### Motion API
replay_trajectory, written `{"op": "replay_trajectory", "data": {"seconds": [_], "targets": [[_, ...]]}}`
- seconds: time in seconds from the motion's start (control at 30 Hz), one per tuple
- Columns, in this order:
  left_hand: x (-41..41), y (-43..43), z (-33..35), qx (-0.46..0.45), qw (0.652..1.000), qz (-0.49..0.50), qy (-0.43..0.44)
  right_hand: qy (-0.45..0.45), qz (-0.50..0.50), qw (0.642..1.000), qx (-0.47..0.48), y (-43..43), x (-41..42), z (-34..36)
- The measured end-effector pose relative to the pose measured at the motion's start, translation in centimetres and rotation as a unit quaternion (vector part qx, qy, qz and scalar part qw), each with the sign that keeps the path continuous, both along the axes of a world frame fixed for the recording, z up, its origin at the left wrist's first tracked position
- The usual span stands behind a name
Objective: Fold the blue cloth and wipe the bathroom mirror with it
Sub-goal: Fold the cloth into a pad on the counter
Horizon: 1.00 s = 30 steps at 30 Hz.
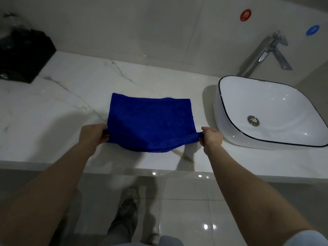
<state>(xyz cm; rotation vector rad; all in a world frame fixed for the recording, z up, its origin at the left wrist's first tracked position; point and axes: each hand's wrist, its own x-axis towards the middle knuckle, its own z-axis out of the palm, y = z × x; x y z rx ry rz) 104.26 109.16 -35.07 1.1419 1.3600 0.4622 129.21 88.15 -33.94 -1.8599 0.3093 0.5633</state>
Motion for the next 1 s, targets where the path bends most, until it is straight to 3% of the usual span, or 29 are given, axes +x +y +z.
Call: {"op": "replay_trajectory", "data": {"seconds": [0.1,0.17,0.4,0.67,1.0], "targets": [[2.4,1.6,0.7,0.037,0.998,-0.04,0.01,0.057,-0.051,0.994,0.073,2.8,1.8,0.9],[3.7,3.2,0.5,0.051,0.998,-0.038,0.027,0.045,-0.036,0.995,0.076,4.5,3.1,0.9],[6.5,8.4,-1.4,0.171,0.972,-0.099,0.13,-0.057,0.056,0.993,-0.093,9.3,6.5,-1.0],[9.5,12.5,-3.3,0.155,0.974,-0.082,0.147,-0.138,0.094,0.962,-0.214,12.7,9.0,-2.6],[12.4,14.7,-5.8,0.16,0.979,-0.024,0.128,-0.151,0.147,0.932,-0.296,15.6,12.0,-5.0]]}}
